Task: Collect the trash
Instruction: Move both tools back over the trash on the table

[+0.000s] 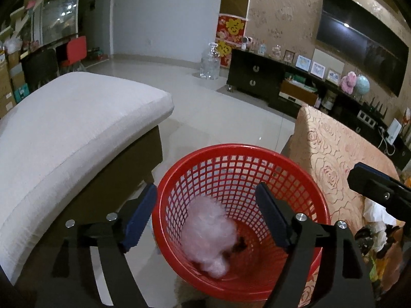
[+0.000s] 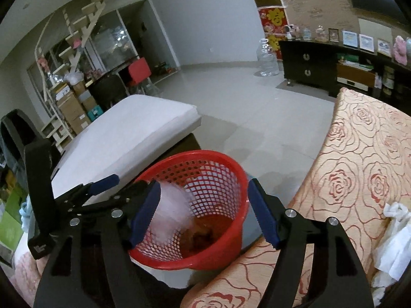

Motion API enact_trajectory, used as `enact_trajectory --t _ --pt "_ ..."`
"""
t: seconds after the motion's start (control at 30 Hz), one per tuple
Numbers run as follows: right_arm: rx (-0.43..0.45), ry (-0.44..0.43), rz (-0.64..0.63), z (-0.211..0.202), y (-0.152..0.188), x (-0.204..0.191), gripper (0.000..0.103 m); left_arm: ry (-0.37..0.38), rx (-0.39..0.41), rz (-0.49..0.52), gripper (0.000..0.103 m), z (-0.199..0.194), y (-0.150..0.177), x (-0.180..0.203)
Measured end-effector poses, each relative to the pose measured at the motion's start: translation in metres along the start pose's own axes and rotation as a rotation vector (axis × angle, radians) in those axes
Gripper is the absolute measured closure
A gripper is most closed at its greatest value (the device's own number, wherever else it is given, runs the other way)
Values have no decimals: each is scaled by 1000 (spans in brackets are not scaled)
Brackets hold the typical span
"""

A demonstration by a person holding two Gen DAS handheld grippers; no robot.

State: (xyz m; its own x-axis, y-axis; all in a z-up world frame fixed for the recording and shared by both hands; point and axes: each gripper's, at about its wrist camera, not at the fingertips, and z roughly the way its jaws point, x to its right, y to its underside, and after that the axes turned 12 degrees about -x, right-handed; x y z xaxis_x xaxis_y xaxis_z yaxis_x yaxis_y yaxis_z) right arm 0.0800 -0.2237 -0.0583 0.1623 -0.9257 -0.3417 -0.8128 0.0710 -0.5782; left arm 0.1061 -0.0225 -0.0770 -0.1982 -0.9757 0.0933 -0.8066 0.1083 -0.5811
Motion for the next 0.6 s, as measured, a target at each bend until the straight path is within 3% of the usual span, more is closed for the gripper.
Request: enact_trajectory --t 0.4,0.6 --pt "64 84 54 -29 7 29 33 36 27 4 24 -5 1 7" --pt "107 193 94 -59 19 54 29 65 37 40 24 -8 2 27"
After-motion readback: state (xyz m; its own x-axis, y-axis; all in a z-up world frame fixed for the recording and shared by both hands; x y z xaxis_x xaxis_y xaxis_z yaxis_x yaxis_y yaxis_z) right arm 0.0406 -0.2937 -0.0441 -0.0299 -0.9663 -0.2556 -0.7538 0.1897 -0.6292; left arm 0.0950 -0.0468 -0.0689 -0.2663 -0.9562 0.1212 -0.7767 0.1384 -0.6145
